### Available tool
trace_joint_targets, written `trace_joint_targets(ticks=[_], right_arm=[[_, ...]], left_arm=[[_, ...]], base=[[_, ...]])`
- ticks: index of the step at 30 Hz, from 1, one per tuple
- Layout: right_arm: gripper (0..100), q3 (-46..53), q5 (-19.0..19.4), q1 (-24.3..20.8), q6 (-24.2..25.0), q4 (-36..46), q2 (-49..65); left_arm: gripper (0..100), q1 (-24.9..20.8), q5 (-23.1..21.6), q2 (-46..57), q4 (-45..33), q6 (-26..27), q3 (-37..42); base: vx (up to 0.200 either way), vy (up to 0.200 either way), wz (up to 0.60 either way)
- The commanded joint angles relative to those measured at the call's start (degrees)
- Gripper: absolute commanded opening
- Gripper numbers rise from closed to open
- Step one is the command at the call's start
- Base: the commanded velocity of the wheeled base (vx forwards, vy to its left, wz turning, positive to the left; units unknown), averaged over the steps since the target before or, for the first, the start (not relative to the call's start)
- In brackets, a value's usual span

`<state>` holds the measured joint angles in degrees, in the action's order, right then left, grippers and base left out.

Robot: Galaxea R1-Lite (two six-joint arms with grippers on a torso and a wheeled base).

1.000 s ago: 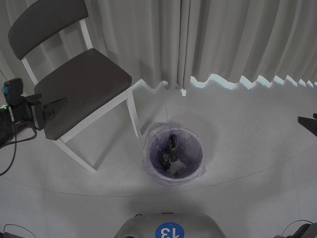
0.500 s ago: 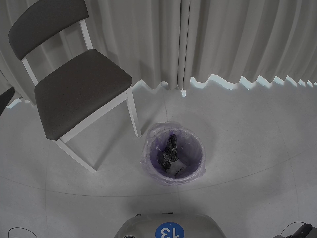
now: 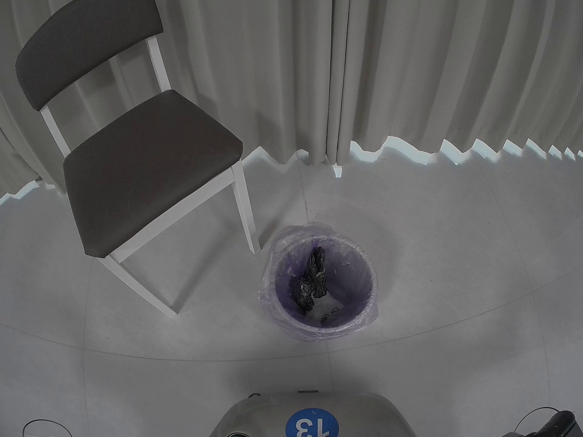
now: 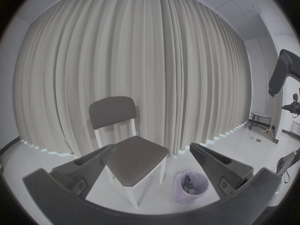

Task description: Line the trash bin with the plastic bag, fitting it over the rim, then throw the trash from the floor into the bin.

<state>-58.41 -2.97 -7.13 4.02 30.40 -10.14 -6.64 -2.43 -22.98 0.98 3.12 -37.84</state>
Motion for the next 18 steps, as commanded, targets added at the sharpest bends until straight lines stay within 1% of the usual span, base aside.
trace_joint_targets(ticks=[1, 2, 4, 5, 6, 12, 16, 18], right_arm=[[100, 0.5, 0.9, 4.8, 4.5, 0.7, 5.6], [100, 0.7, 3.2, 5.5, 6.0, 1.0, 7.0], [100, 1.4, 6.5, 6.2, 6.6, 1.5, 8.8], [100, 1.5, 6.9, 6.3, 6.6, 1.7, 9.2], [100, 1.7, 8.2, 7.0, 6.8, 2.6, 10.1], [100, 1.2, 7.7, 7.0, 7.1, 2.5, 10.1], [100, 1.3, 7.6, 7.0, 7.1, 2.5, 10.1], [100, 1.3, 7.6, 7.0, 6.8, 2.5, 10.1]], left_arm=[[100, 2.1, 0.0, 7.1, -0.1, 0.0, 0.9], [100, 2.3, -0.1, 8.2, -0.2, -0.1, 1.1], [100, 2.4, -0.7, 9.2, -0.7, -0.1, 1.5], [100, 2.5, -0.7, 9.4, -0.9, -0.1, 1.5], [100, 3.1, -1.0, 10.4, -1.5, -0.1, 1.6], [100, 5.5, -2.5, 13.3, -2.5, -0.6, 2.6], [100, 7.0, -3.9, 16.5, -2.6, -1.1, 4.8], [100, 7.7, -5.6, 19.9, -2.6, -1.2, 7.8]], base=[[0.000, 0.000, 0.00], [0.000, 0.000, 0.00], [0.000, 0.000, 0.00], [0.000, 0.000, 0.00], [0.000, 0.000, 0.00], [0.000, 0.000, 0.00], [0.000, 0.000, 0.00], [0.000, 0.000, 0.00]])
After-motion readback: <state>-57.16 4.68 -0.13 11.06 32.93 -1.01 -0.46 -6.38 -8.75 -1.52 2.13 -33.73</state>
